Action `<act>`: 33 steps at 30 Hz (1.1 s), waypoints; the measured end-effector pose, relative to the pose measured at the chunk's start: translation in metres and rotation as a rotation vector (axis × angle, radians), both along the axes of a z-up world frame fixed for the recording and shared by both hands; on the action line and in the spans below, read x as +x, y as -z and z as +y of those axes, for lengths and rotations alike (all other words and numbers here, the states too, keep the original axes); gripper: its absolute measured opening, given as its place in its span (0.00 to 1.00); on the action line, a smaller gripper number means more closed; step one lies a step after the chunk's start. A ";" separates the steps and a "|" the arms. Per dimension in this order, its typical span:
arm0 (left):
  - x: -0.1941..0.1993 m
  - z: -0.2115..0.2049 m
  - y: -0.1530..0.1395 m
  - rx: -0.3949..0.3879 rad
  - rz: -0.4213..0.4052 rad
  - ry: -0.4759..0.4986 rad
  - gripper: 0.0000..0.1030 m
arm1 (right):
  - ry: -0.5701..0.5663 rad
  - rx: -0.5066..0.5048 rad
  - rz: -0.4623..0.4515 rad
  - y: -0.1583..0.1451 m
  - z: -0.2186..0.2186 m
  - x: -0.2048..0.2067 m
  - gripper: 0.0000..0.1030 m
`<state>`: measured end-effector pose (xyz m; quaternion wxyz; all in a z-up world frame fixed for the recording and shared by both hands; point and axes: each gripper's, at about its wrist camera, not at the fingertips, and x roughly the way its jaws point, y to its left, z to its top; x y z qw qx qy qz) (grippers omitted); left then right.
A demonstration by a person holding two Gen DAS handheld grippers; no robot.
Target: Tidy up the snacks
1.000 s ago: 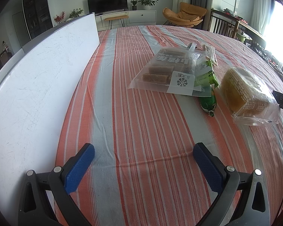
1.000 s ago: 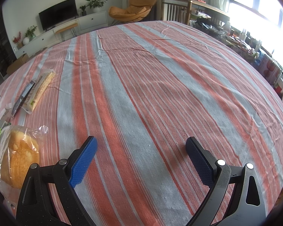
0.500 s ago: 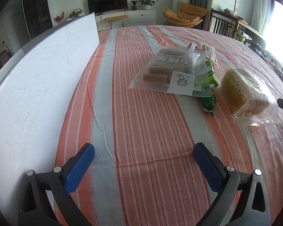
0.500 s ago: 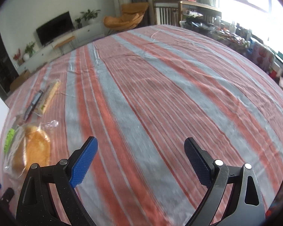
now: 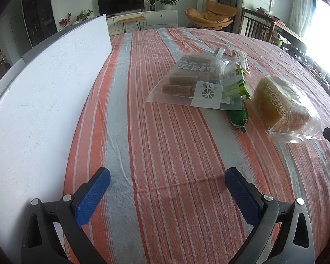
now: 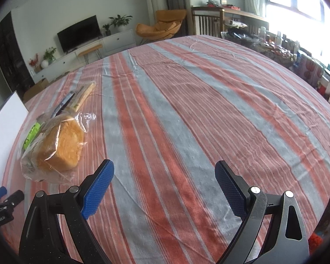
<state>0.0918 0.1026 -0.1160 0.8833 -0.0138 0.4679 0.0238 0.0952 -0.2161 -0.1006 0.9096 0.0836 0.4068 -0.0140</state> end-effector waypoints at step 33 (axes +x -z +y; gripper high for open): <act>0.172 -0.002 -0.039 -0.125 0.215 0.147 0.99 | -0.007 -0.043 0.058 0.009 0.008 0.006 0.93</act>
